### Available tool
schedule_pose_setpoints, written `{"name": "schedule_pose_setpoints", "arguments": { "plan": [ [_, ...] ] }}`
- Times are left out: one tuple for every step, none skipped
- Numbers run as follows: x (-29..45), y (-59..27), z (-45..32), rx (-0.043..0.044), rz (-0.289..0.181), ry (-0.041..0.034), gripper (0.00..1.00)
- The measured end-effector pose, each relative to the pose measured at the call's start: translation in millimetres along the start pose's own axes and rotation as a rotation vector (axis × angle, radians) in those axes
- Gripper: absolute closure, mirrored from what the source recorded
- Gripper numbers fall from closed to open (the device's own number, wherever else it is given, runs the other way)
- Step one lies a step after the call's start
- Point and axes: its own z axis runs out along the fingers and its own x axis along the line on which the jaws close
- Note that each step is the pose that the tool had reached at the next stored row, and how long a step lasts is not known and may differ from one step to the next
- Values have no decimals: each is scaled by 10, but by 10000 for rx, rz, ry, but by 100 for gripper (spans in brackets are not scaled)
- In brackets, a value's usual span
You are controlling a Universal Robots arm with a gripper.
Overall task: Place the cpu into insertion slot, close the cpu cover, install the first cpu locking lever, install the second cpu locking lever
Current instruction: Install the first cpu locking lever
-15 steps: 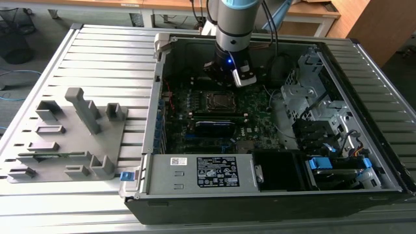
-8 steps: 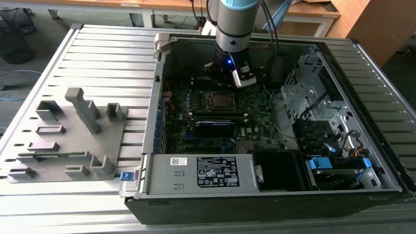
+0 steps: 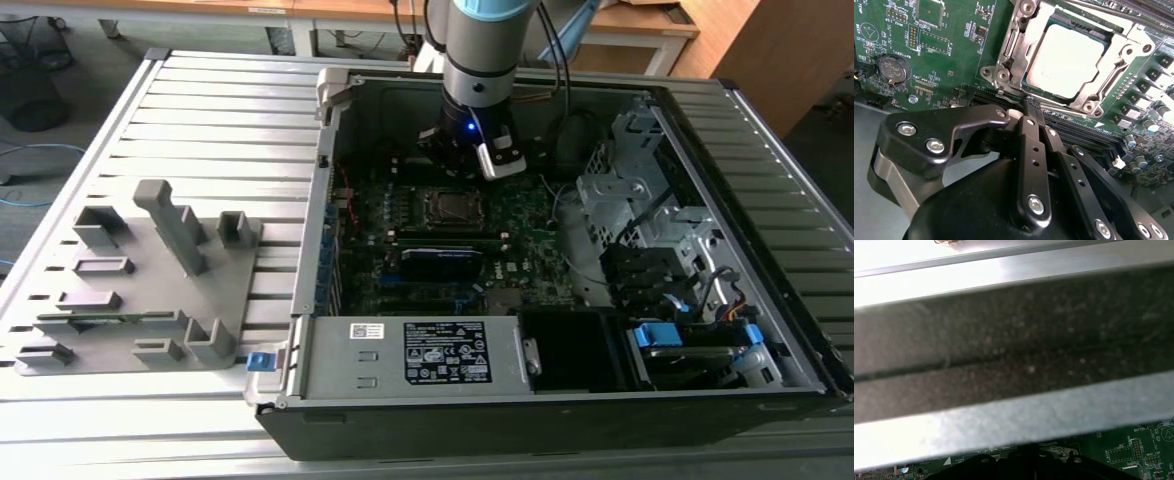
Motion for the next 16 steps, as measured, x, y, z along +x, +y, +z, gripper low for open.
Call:
{"name": "schedule_pose_setpoints", "arguments": {
  "plan": [
    [0,0,0,0,1,0,90],
    [0,0,0,0,0,0,90],
    [-1,0,0,-1,0,0,90],
    [-1,1,-4,0,0,0,90],
    [-1,2,-11,-1,0,0,90],
    [-1,3,-19,-1,0,-1,90],
    [-1,4,-27,-1,0,-1,90],
    [-1,6,-36,-2,0,-1,90],
    [-2,8,-47,-1,0,-1,90],
    [-2,10,-62,-2,1,-1,90],
    [-2,12,-76,-2,0,-1,90],
    [-2,14,-88,-3,0,0,90],
    [-3,15,-98,-5,1,0,90],
    [-3,17,-107,-6,2,0,90],
    [-3,18,-111,-7,2,1,90],
    [-3,19,-110,-10,2,-1,90]
  ]
}}
